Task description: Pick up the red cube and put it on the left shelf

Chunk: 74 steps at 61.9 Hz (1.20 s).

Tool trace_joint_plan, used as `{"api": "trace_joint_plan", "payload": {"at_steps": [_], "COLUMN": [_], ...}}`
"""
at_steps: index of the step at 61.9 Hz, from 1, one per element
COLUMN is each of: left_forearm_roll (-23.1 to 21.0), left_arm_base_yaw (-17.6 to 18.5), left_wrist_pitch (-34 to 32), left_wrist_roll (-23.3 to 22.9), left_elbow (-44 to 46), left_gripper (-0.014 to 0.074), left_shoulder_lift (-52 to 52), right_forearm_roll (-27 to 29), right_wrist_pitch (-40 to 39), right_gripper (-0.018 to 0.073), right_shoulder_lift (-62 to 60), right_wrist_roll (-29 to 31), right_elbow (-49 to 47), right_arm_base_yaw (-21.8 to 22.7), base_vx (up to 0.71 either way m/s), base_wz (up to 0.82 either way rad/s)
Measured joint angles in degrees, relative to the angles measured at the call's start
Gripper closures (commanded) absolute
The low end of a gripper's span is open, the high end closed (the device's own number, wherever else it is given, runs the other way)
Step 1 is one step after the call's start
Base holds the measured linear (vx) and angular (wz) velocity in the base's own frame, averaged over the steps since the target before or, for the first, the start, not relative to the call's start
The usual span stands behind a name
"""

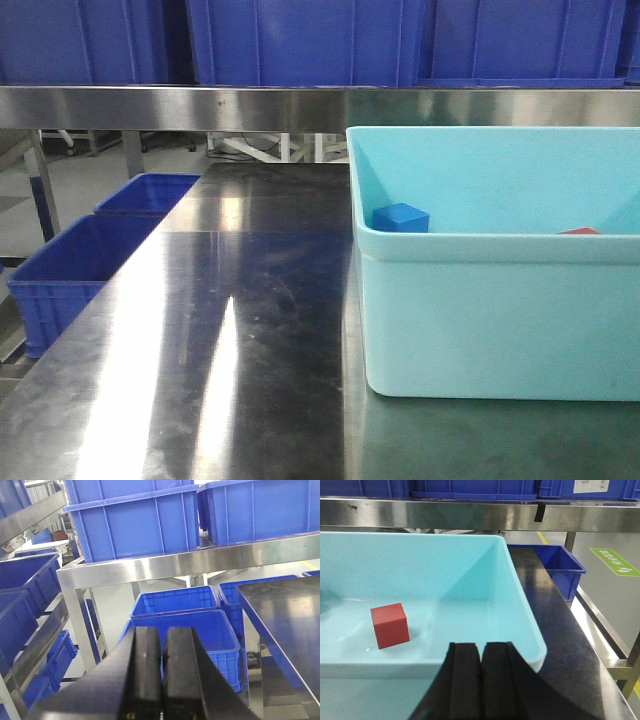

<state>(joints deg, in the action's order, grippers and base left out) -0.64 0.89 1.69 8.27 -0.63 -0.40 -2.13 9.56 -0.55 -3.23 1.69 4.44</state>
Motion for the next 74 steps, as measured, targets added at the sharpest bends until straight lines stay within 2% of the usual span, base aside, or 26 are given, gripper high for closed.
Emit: {"api": "trace_joint_plan", "payload": {"at_steps": [41,48,62,74], "left_forearm_roll": [0.0,0.0,0.0,0.0], "left_arm_base_yaw": [0.0,0.0,0.0,0.0], "left_wrist_pitch": [0.0,0.0,0.0,0.0], "left_wrist_roll": [0.0,0.0,0.0,0.0], "left_elbow": [0.0,0.0,0.0,0.0], "left_gripper": [0.0491,0.0491,0.0491,0.0491], "left_shoulder_lift": [0.0,0.0,0.0,0.0], "right_forearm_roll": [-0.2,2.1,4.7,4.9], "right_wrist_pitch": [-5.5,-5.6,-2.5,-1.6], "right_gripper": [0.0502,0.0502,0.0502,0.0491], "right_shoulder_lift": [0.0,0.3,10.7,23.3], "right_wrist_roll": [-0.1,-1.9,-3.2,-3.2], "right_elbow": [0.0,-0.6,-9.7,-22.2], "right_arm_base_yaw": [0.0,-0.5,-2.8,-4.2], "base_vx": [0.00,0.00,0.00,0.00], "base_wz": [0.00,0.00,0.00,0.00]}}
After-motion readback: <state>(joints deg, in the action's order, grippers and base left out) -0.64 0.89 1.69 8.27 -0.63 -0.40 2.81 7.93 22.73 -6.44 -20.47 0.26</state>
